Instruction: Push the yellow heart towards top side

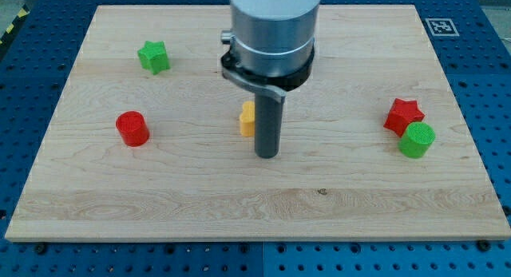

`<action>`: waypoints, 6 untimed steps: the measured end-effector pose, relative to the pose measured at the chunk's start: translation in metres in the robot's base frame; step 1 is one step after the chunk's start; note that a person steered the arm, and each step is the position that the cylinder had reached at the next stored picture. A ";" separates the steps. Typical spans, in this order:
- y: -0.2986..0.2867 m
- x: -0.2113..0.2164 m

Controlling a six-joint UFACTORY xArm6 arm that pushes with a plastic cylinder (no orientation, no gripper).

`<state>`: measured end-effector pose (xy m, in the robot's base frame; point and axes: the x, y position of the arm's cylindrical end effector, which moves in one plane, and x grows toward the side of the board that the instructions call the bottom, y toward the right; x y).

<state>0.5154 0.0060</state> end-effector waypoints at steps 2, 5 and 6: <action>-0.015 0.000; -0.020 -0.077; -0.023 -0.067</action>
